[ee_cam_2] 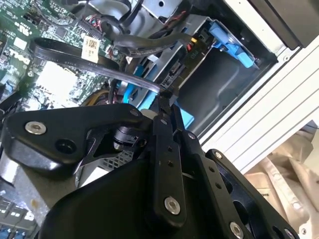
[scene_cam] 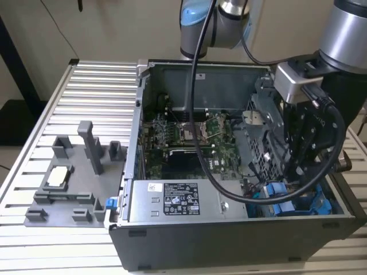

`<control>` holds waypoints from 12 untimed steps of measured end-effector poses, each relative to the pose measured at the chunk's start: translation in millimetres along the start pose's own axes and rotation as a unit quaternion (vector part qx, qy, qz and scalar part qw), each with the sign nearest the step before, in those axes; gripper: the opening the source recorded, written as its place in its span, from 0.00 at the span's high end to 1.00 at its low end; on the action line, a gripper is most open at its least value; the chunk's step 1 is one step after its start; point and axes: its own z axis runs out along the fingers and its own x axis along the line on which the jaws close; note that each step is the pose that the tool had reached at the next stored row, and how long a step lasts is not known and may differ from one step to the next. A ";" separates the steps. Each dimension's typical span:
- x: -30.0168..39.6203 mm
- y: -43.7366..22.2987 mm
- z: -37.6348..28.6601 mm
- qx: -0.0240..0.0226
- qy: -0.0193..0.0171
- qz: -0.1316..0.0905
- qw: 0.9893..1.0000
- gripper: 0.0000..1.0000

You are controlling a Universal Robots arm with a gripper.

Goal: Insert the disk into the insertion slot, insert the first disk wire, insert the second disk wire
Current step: 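Insert the second disk wire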

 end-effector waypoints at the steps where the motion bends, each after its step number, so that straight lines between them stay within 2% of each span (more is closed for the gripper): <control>1: 1.4 -0.8 0.3 -0.001 0.000 0.000 1.000 0.84; 5: 5.9 -3.2 1.1 -0.003 0.000 0.000 1.000 0.84; 7: 5.9 -3.3 1.3 -0.003 -0.001 0.000 1.000 0.84; 8: 6.0 -3.3 1.5 -0.003 -0.006 0.001 1.000 0.84; 11: 6.0 -3.4 1.7 0.000 -0.030 0.004 1.000 0.84; 12: 6.0 -3.4 1.8 0.001 -0.037 0.005 0.999 0.84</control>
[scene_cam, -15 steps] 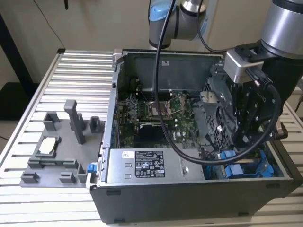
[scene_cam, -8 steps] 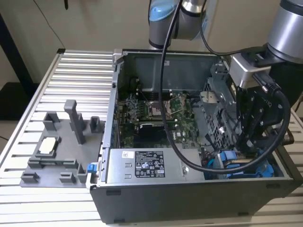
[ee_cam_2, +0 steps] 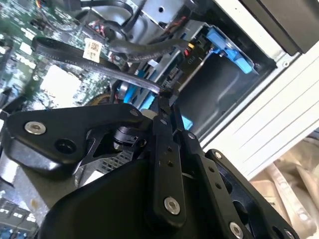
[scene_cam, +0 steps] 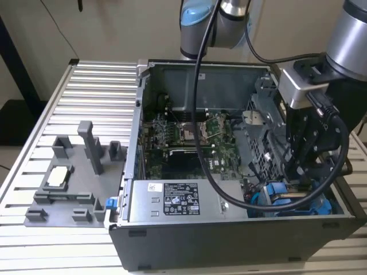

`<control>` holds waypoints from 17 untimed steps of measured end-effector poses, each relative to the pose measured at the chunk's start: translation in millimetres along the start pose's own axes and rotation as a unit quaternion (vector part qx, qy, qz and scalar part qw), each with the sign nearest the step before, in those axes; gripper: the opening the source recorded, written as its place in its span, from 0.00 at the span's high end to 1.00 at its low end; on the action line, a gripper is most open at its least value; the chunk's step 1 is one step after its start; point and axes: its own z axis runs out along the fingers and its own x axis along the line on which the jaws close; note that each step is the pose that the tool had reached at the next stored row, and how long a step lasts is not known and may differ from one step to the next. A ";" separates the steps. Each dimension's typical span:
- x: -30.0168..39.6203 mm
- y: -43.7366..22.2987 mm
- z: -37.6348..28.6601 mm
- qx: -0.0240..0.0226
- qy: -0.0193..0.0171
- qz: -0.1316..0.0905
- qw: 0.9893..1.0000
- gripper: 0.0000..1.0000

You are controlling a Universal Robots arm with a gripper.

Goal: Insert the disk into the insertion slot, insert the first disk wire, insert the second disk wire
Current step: 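Insert the second disk wire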

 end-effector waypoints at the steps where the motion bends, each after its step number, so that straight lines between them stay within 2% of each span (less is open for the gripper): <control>1: 0.1 0.0 0.0 0.000 -0.004 0.001 1.000 0.84; 2: 0.5 0.0 0.1 0.000 -0.006 0.002 1.000 0.84; 3: 1.0 -0.3 0.0 -0.001 -0.006 0.003 1.000 0.84; 4: 1.6 -0.9 0.1 -0.005 -0.007 0.003 1.000 0.84; 8: 3.1 -5.8 0.2 -0.029 -0.009 0.003 1.000 0.84; 12: 5.0 -12.1 0.4 -0.047 -0.011 0.003 0.999 0.84; 14: 6.4 -15.1 0.6 -0.053 -0.011 0.003 0.999 0.84; 17: 7.8 -16.8 1.7 -0.055 -0.011 0.005 0.998 0.84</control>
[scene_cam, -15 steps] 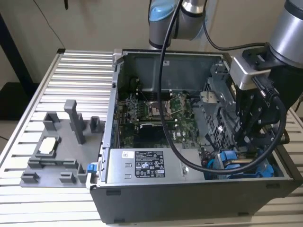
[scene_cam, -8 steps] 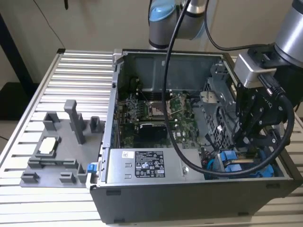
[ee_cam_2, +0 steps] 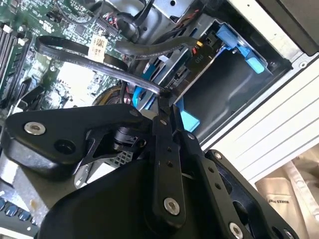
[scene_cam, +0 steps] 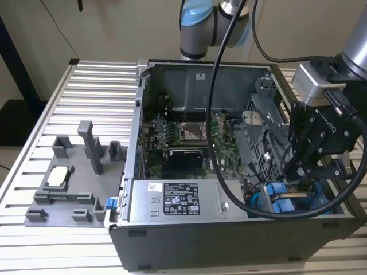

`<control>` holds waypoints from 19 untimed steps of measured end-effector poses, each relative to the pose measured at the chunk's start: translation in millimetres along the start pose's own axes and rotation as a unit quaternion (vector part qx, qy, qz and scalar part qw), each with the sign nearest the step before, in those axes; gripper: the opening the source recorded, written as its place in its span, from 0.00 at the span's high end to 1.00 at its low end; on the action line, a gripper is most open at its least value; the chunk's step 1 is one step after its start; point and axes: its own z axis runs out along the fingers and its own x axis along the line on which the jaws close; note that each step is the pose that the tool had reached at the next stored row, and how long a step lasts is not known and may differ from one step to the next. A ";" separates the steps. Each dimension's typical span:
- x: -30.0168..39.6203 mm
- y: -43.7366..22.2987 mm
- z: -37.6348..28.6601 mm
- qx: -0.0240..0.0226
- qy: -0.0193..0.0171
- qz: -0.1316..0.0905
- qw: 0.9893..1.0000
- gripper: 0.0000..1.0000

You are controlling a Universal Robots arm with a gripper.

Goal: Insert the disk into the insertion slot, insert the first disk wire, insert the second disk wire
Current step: 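Insert the second disk wire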

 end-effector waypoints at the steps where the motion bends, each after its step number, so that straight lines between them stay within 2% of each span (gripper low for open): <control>1: 0.7 -0.3 0.2 -0.001 0.000 0.001 1.000 0.84; 5: 5.2 -3.0 0.3 -0.004 -0.001 0.002 1.000 0.84; 8: 5.7 -2.9 0.4 -0.005 -0.001 0.002 1.000 0.84; 9: 6.0 -3.0 0.6 -0.004 -0.006 0.002 1.000 0.84; 11: 6.8 -3.1 1.0 -0.003 -0.023 0.000 1.000 0.84; 13: 8.0 -3.5 1.7 -0.001 -0.037 -0.001 0.999 0.84; 14: 8.4 -4.1 1.9 -0.001 -0.040 -0.002 0.999 0.84; 19: 11.2 -9.3 3.2 -0.002 -0.040 -0.001 0.999 0.84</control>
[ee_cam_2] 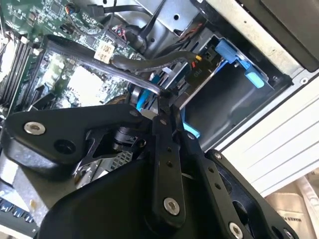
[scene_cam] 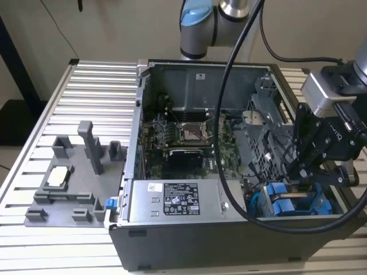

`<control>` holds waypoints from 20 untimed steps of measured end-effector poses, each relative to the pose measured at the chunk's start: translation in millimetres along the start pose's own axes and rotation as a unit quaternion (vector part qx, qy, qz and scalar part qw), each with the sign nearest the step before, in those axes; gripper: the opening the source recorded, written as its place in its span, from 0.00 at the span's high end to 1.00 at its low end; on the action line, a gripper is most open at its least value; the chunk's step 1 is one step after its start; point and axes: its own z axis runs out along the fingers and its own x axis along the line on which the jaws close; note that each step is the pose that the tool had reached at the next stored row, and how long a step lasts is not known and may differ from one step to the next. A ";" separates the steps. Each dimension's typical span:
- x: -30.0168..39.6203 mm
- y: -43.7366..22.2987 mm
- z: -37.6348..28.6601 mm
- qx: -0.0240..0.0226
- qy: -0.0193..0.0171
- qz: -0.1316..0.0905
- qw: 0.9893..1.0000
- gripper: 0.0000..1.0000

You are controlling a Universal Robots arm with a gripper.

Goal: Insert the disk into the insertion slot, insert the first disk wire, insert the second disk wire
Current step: 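Insert the second disk wire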

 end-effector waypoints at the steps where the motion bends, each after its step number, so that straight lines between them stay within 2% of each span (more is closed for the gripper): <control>1: 1.1 -0.3 0.7 0.000 0.000 0.001 1.000 0.84; 7: 5.8 -1.6 4.3 0.001 -0.001 0.008 1.000 0.84; 20: 6.4 -3.0 7.5 0.002 -0.002 0.017 1.000 0.84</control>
